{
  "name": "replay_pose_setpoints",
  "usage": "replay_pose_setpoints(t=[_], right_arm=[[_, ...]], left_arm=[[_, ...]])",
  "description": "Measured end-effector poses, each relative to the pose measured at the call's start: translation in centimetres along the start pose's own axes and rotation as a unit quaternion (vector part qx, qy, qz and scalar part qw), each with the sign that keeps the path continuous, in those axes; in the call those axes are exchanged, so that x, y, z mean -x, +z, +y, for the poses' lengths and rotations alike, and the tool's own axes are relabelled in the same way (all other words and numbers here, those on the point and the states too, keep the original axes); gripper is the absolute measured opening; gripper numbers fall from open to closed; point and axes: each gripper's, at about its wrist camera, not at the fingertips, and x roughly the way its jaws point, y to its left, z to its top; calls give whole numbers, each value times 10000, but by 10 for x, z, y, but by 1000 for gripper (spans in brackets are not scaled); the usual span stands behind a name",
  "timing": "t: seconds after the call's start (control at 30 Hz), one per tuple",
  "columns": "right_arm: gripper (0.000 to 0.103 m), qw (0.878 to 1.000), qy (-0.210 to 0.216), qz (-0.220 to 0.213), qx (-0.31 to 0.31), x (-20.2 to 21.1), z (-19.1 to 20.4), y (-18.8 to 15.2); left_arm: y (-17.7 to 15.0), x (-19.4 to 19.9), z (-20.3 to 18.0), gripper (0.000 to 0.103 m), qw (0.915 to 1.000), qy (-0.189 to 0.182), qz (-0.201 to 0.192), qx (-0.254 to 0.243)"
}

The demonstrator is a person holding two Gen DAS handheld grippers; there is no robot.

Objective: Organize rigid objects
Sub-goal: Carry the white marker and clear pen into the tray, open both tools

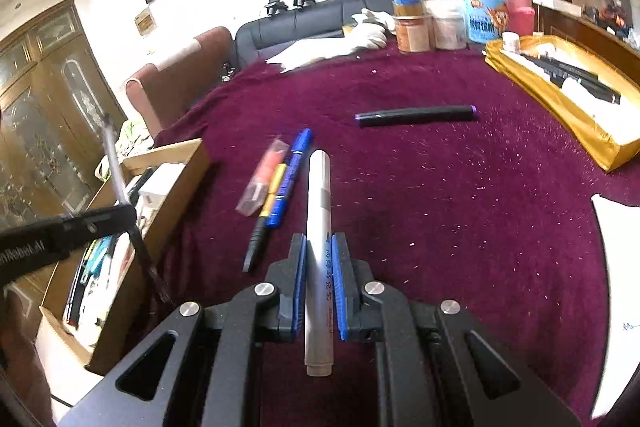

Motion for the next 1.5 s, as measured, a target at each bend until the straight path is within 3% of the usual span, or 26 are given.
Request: replay_pose_setpoints(t=[0.43,0.63,0.93,1.17,1.5], right_arm=[[12,9976,286,-12,638,21,76,2],[13,9919,1015,72,757,22,100,2],[13,9826,1488,622,925,-21,147,13],[13,9785,1464,1119,928,-75,172,23],[13,9754,1399,1426,929,-110,183,25]], left_arm=[[-26,63,69,7,9990,-81,-63,433],[-33,81,109,7,9978,-209,112,624],[-32,34,154,7,9951,167,565,800],[-27,-5,179,7,9923,331,715,955],[-25,-30,192,8,9899,431,662,1181]])
